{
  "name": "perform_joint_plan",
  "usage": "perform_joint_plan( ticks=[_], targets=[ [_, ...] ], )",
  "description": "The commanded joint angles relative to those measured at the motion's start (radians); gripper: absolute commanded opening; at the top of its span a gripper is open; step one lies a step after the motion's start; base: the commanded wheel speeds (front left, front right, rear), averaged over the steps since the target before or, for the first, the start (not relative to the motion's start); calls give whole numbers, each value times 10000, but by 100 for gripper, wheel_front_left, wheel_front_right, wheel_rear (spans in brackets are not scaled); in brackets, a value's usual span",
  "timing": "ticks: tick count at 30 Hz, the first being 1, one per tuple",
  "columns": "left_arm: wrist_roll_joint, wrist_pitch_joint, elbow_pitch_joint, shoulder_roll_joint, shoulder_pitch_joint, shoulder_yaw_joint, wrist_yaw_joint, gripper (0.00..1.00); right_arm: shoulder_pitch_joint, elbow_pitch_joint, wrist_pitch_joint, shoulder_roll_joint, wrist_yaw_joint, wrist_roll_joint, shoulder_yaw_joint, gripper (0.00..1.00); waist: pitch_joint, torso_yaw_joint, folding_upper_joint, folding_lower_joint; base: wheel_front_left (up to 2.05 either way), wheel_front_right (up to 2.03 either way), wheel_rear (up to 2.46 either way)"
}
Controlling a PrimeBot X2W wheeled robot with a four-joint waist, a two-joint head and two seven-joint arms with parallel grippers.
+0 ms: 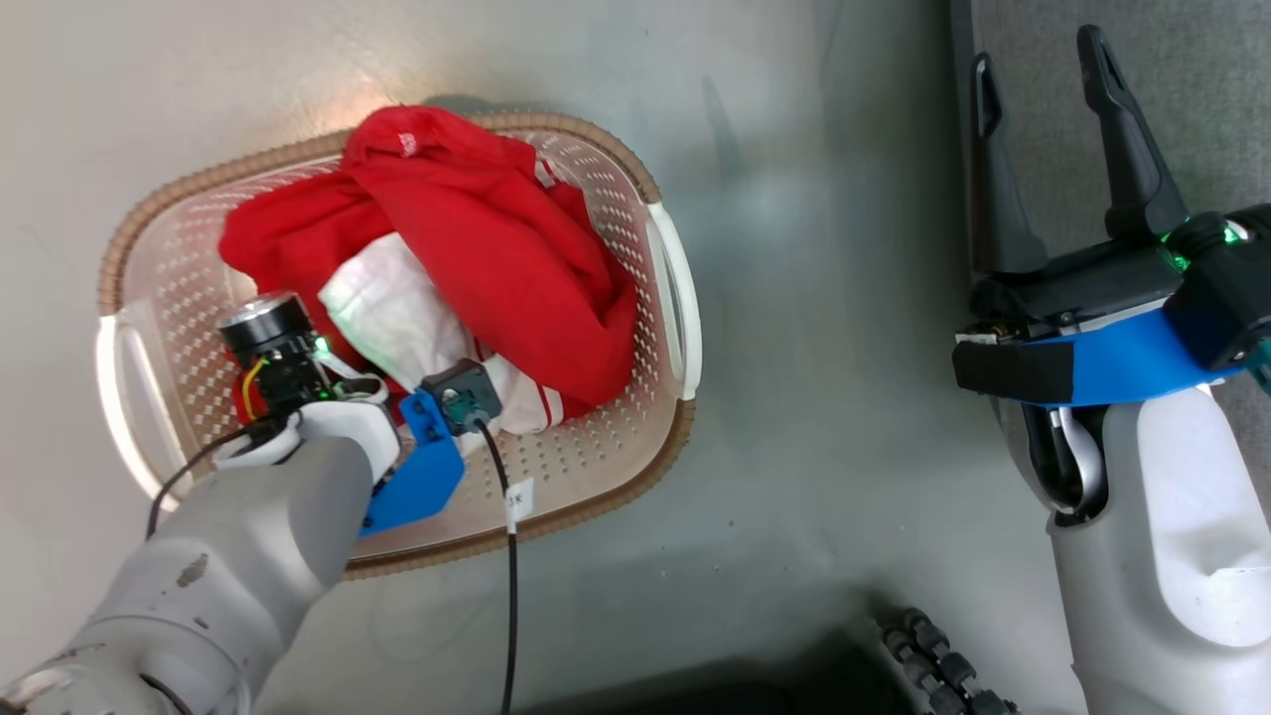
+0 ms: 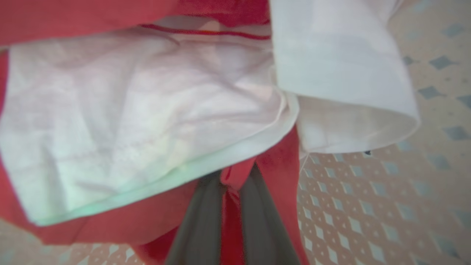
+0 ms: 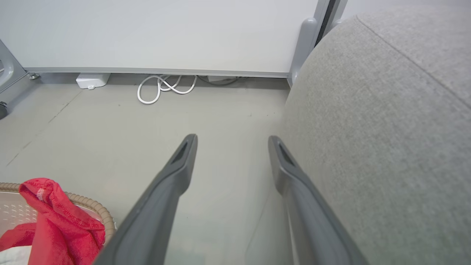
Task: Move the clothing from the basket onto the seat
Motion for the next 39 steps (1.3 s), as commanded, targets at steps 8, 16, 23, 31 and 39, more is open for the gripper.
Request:
perform_joint_plan(
  ticks=[8,16,23,31,39],
  targets=[
    [-422,-455,-219,-393,310,-36,-6,0,141,191,-39,-37,3,-178,20,100,-1044,439,0,0,0,0,0],
    [-801,-835,-572,-665,554,-36,-7,0,422,384,-40,-37,1,-373,-91,100,-2028,841,0,0,0,0,0],
    [-1191,-1211,-885,-868,730,-35,-7,0,779,564,-39,-37,1,-506,-197,100,-2927,1201,0,0,0,0,0],
    [-1865,-1811,-1172,-1055,1013,-35,-7,0,1258,756,-40,-38,1,-626,-299,100,-4018,1565,0,0,0,0,0],
    [-2656,-2581,-1336,-1210,1198,-35,-7,0,1760,931,-39,-65,3,-686,-405,100,-4995,1897,0,0,0,0,0]
  ],
)
